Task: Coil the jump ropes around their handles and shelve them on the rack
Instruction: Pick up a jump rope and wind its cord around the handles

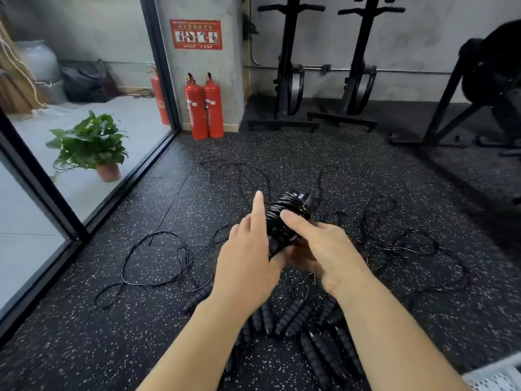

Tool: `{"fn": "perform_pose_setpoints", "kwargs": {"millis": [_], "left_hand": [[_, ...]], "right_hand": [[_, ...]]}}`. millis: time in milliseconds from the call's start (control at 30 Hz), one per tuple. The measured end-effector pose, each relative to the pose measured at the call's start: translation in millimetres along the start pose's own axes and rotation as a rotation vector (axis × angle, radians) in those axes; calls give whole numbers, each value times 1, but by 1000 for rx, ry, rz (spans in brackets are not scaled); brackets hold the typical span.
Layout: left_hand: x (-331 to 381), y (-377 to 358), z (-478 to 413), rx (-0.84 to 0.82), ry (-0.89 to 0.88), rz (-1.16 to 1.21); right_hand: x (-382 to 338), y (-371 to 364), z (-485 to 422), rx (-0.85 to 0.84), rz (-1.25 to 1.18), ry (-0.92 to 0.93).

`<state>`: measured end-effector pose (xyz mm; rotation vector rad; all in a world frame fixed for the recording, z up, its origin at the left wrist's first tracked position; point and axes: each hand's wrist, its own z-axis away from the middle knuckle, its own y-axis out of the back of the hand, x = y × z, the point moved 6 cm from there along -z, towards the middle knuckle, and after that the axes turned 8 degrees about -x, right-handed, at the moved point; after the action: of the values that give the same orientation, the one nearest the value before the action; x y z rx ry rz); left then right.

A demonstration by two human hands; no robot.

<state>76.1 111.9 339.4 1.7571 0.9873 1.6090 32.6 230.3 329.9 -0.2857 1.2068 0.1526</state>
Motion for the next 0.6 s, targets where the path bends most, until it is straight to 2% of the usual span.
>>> {"fn": "perform_pose_setpoints", "kwargs": {"millis": [167,267,367,433,500,600], "left_hand": [[2,-15,-4,-57,24,232],[3,-22,-7,-103,87,506],[-1,-33,-14,-115,266,859],[-1,-46,-14,-211,382,1042],[11,-55,-9,-322,387,1075],[37,-60,2,-378,355,1015]], "right_hand": [[5,19,-9,126,12,54],[11,34,-13,121,-20,29],[15,50,-9,97,-55,25],[17,58,2,74,-26,38],[21,64,16,49,39,49],[25,78,39,59,82,38]]}}
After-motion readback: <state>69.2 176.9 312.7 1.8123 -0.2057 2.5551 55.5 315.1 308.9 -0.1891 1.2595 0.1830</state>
